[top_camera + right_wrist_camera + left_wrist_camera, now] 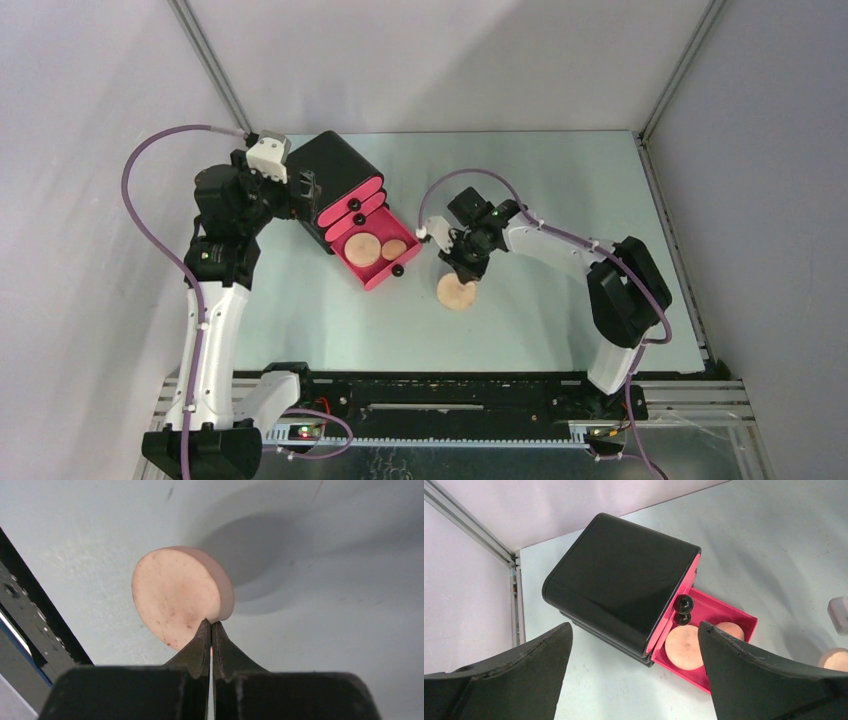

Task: Organize the makeup
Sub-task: Pick up the makeup tool from the center of the board, then place the makeup tool in the drawer.

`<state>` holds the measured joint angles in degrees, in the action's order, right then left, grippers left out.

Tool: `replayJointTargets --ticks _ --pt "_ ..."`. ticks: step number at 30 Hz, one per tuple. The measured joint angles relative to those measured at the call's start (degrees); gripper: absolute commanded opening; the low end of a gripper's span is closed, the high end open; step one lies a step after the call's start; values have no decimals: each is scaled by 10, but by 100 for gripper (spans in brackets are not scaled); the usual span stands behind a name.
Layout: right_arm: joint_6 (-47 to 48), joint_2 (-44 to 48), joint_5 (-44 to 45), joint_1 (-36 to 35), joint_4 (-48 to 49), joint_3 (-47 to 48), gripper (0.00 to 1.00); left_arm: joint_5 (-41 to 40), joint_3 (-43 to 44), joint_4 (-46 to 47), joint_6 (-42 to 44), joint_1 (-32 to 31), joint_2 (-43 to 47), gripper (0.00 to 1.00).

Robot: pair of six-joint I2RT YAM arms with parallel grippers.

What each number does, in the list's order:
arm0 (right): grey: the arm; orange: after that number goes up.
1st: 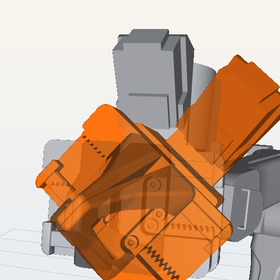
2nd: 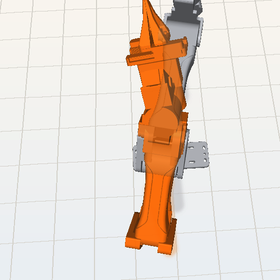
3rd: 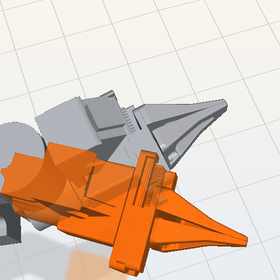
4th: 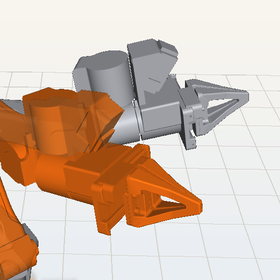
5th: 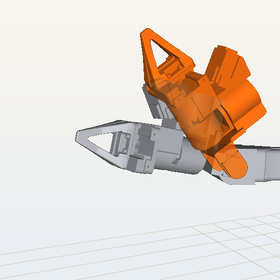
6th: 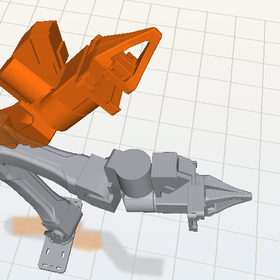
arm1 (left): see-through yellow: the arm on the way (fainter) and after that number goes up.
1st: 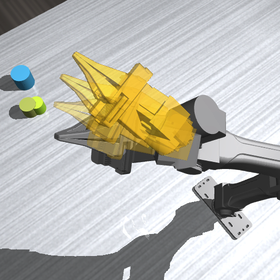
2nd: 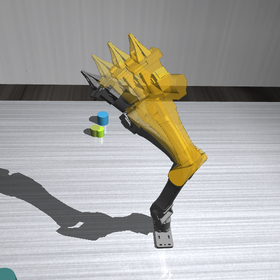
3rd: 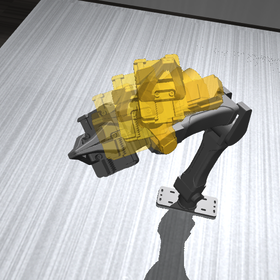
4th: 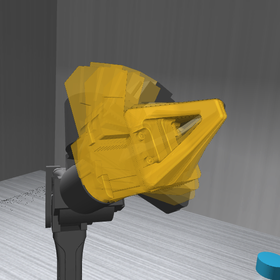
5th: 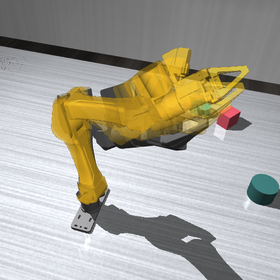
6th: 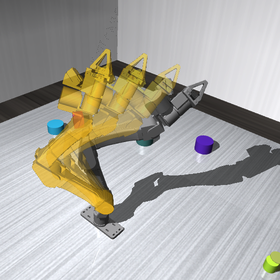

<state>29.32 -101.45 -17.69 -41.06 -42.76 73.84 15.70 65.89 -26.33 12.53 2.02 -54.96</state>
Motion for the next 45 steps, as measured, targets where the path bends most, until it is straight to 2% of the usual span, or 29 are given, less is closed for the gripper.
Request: replayJointTargets --ticks 7,13,19,36,45 --pt "-46 -34 -28 -11 -31 174 0 0 0 0 0 0 2 100" --pt "-125 -134 -41 -21 -29 353 0 0 0 0 0 0 6 100" --pt "-185 -229 -44 -36 -31 461 0 -3 0 0 0 0 6 100" --pt "-250 -346 -11 -59 -1 562 0 -4 0 0 0 0 6 100" --pt "-256 -384 22 -72 21 571 0 -4 0 0 0 0 6 100"
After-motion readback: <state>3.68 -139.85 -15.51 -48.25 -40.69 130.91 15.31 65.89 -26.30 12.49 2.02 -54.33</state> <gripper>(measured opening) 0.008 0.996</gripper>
